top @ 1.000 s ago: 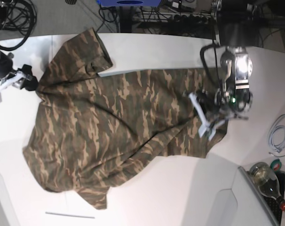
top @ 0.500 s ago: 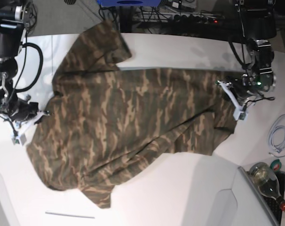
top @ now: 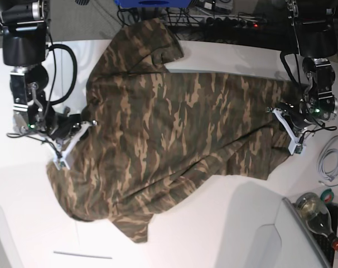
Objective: Layout the t-shirt on the table in an organized manner, then fold the t-shirt properly
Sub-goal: 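Grasp the shirt's side edges with both grippers and smooth it out, then release the shirt with the right gripper and regrasp the shoulder edge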
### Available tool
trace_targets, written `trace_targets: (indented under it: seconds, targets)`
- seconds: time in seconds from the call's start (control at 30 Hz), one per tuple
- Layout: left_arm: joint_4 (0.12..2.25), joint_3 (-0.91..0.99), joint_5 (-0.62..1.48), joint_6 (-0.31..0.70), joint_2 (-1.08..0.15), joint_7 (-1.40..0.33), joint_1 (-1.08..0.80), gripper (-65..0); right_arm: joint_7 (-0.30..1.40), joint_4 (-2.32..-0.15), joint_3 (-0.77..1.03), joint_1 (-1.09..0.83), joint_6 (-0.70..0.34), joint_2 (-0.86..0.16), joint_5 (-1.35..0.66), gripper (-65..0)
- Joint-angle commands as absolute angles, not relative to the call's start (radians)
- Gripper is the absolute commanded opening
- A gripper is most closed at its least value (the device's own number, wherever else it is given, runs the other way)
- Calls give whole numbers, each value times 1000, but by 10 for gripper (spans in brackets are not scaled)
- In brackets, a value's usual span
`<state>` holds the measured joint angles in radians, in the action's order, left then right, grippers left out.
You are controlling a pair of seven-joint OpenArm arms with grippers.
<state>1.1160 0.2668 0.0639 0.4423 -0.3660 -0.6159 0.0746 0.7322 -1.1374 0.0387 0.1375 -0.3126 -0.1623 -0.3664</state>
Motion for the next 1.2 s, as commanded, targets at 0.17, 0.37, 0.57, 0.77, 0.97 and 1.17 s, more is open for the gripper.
trace_targets:
  seconds: [0.17,0.37,0.57,0.77,0.97,1.17]
  targets:
    - [1136,278,68,437,-387,-608,87,-650,719,-1469,165,22,-255,-189,-366,-642]
    - [1138,278,73,437,-407,-608,77,-650,774,-1566,272,-59,-170,-147,-367,-396]
    - [1138,278,70,437,-409,-608,59,-650,779,-1517,272,-97,-246,-71,-371,-233]
    - [1138,278,68,437,-421,-608,58,-650,779,-1437,271,-93,-309,-28,-364,-252]
    - [1138,272,68,437,-421,-608,58,-650,782,-1379,277,-41,-309,-35,-367,-632]
    - [1138,269,67,437,-414,-608,58,-650,872,-1603,269,-58,-232,-28,-364,-644]
